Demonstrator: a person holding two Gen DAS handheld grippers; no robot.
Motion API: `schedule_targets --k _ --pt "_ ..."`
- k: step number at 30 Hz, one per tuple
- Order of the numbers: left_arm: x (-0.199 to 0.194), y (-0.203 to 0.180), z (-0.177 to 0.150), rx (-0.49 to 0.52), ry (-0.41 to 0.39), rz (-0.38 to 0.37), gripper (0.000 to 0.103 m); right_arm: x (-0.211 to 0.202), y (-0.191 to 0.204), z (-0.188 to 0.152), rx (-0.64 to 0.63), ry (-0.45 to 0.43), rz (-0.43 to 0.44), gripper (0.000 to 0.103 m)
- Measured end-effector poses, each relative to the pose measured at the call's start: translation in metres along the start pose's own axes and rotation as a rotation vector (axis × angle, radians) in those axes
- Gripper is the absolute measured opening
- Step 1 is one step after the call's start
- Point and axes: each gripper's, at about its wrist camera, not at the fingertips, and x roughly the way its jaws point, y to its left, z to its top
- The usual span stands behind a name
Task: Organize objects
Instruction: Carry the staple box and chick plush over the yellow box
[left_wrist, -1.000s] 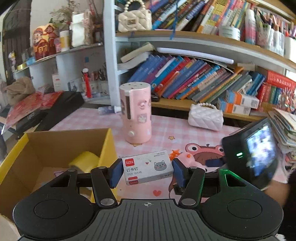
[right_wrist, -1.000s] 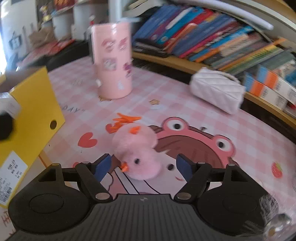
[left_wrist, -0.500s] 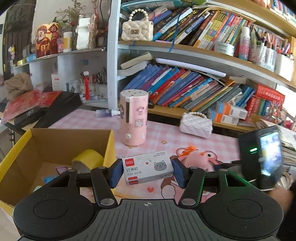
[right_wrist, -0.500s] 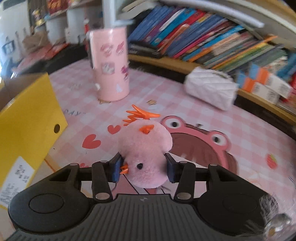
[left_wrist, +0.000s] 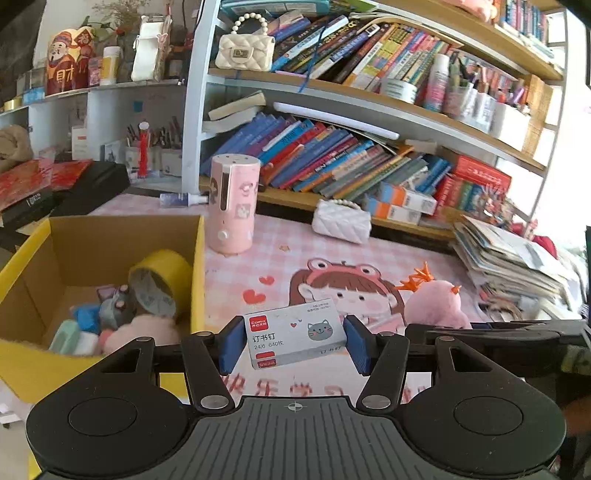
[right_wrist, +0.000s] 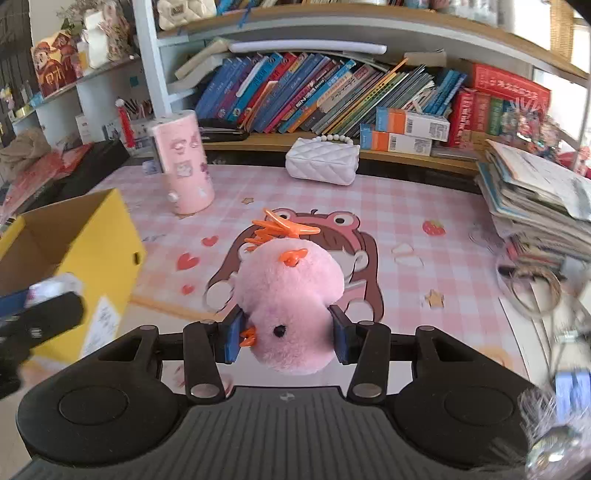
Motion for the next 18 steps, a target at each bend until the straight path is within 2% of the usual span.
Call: schedule_targets --k 5,9,18 --pt "-0.025 0.017 -0.009 0.019 -0.013 -0.008 0.057 -0.025 0.027 -0.026 0.011 0.002 -0.025 0.044" --pt "-0.048 0.038 -0.021 0.022 0.002 0.014 0.057 -0.041 0.055 -0.043 0.006 0.012 -0.024 0.044" --pt "-0.091 0.097 -0.056 -0.035 0.048 0.103 0.057 -0.06 0.125 -0.083 -0.094 0.074 0.046 0.044"
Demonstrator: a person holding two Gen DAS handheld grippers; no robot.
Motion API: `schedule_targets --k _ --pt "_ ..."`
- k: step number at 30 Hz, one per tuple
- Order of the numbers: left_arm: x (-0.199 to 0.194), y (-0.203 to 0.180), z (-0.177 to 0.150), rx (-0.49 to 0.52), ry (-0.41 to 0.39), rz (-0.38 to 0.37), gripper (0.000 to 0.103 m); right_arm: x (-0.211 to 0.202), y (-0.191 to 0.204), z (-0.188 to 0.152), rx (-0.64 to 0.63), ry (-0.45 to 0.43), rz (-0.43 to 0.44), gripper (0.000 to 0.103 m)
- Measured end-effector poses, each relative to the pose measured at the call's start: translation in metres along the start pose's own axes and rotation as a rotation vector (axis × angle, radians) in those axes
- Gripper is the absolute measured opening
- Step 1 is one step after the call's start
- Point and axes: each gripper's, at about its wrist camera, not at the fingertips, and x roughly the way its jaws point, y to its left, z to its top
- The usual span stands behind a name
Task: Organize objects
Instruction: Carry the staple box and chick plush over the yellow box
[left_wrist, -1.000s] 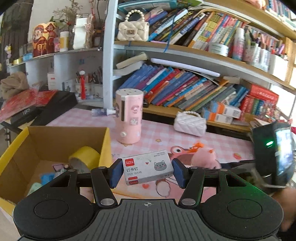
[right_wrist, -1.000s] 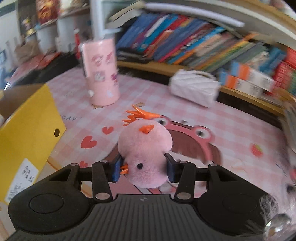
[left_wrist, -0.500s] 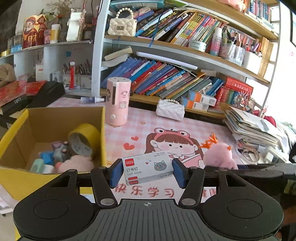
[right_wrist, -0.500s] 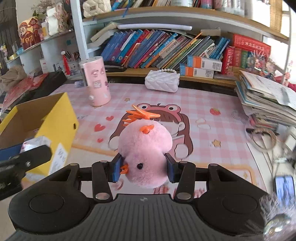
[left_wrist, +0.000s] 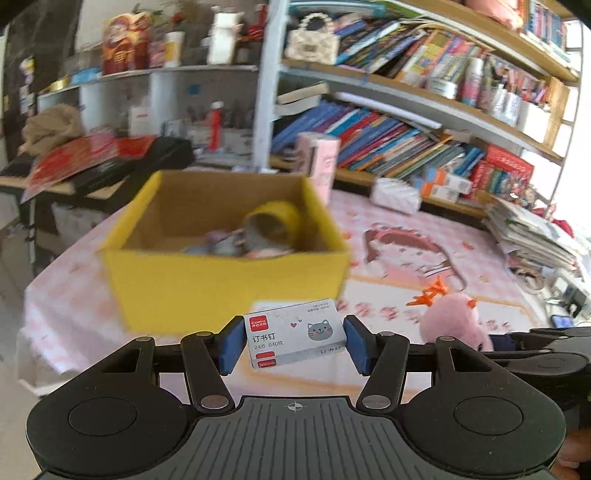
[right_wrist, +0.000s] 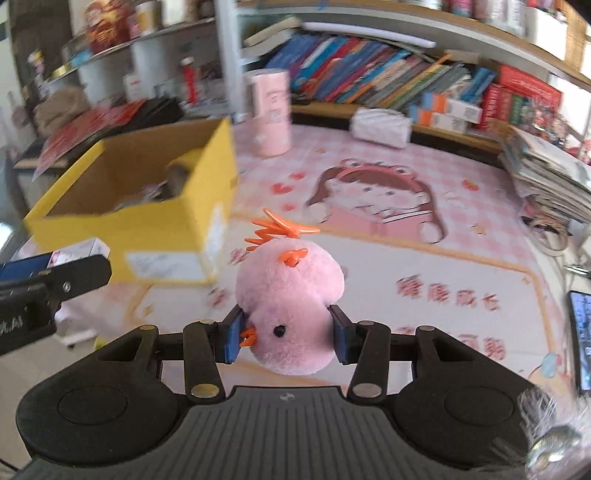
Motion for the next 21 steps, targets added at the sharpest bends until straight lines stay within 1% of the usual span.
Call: schedule_targets --k 4,12,17,21 --pt "-0.014 0.024 -0.013 -0.017 0.022 0.038 0.057 -0.006 0.028 -0.014 -0.022 0.004 0.033 0.044" --pt "-0.041 0.055 -0.029 -0.026 0.029 0.074 0.057 -0.012 0.073 -0.034 -0.032 0.042 0.097 0.044" --pt "-0.056 0.072 -0.03 -0.048 -0.004 0.099 0.057 -0.017 0.097 -0.036 -0.075 0.038 0.129 0.044" --pt "-0.066 0.084 -0.027 -0.077 -0.041 0.12 0.057 -0.023 0.111 -0.027 -0.101 0.002 0.134 0.044"
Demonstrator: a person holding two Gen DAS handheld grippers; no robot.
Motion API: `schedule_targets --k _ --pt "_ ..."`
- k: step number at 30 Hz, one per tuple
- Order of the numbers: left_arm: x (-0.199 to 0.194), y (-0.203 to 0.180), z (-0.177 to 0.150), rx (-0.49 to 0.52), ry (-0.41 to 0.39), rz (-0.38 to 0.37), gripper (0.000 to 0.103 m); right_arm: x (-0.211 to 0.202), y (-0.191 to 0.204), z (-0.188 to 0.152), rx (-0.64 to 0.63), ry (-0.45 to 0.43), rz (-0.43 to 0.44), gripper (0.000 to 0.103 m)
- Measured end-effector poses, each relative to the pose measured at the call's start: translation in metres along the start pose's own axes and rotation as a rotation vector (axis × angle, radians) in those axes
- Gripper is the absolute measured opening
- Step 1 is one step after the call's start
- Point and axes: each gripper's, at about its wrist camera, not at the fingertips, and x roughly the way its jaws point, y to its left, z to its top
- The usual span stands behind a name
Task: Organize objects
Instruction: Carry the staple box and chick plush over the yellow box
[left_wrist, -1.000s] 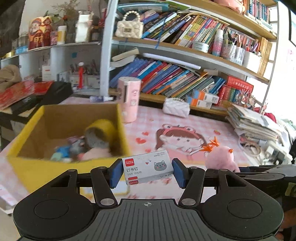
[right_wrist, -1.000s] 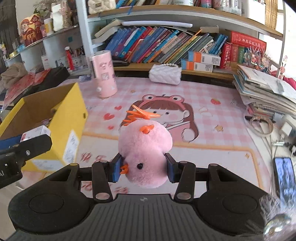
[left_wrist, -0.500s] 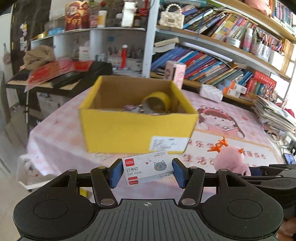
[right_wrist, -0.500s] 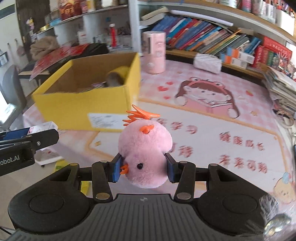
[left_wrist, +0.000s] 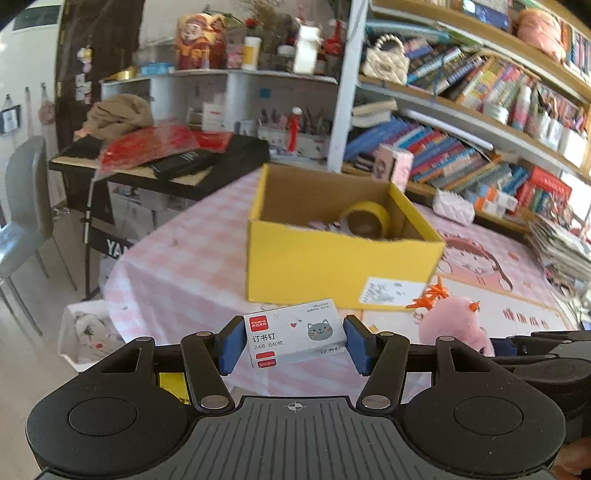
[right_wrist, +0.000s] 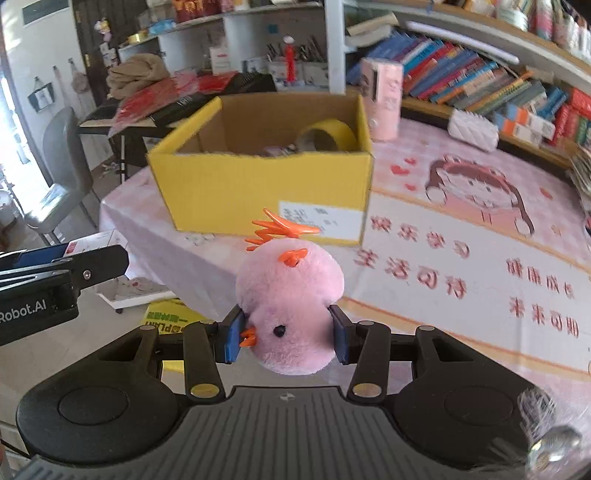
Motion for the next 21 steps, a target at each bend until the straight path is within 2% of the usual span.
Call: schedule_targets --k 11,21 --pt "-0.008 0.014 0.0 -0.015 -0.027 -0.01 0.057 -0.009 0.015 -0.003 0.001 -0.002 -0.006 0.044" --pt "-0.005 0.018 -0.001 -0.035 -0.009 -0.021 0.057 -0.008 0.013 -0.002 0.017 0.012 -0.027 0.044"
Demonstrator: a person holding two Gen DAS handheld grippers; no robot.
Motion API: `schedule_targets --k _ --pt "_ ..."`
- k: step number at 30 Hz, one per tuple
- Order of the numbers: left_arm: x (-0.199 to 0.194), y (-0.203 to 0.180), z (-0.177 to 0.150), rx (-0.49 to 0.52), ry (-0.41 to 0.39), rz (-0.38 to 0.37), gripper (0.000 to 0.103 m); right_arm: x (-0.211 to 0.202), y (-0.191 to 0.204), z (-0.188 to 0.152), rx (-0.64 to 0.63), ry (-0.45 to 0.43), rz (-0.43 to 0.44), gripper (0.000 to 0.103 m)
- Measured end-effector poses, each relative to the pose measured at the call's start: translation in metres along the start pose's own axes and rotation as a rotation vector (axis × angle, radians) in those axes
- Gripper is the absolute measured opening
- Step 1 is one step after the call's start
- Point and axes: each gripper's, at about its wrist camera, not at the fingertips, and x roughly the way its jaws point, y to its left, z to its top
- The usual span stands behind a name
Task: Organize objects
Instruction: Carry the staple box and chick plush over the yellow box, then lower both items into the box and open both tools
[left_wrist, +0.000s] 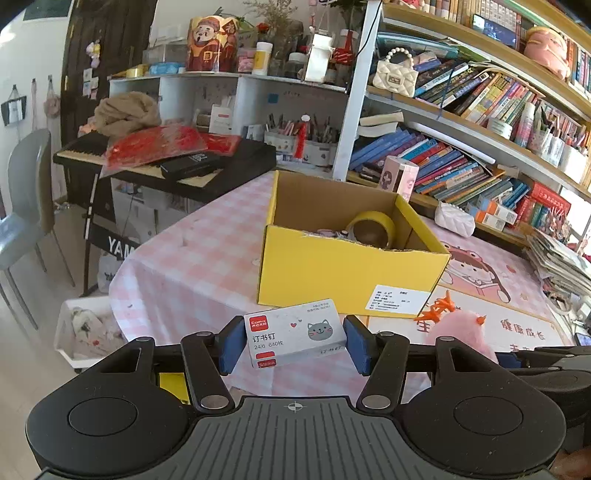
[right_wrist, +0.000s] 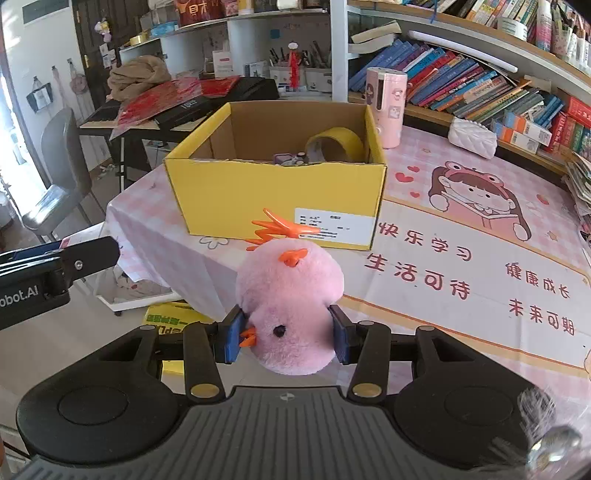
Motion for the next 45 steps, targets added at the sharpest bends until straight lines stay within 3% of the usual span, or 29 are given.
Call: schedule_targets --k 12,28,34,45 --pt "0.022 -0.007 0.018 0.023 -0.009 0.012 0.057 0.018 -0.009 0.022 0.005 -0.008 0.003 0.044" --pt "0.101 -0.043 0.09 0.075 -0.077 0.084 0.057 0.07 -0.039 0.124 -0.065 -0.132 0.073 0.044" --pt "0.146 -0.055 0.097 0.101 -0.018 0.122 0.057 0.103 -0.048 0.159 -0.122 -0.157 0.107 0.044" --pt "0.202 -0.061 0.092 0.134 0.12 0.187 0.057 0.159 -0.055 0.181 -0.179 -0.112 0.139 0.044"
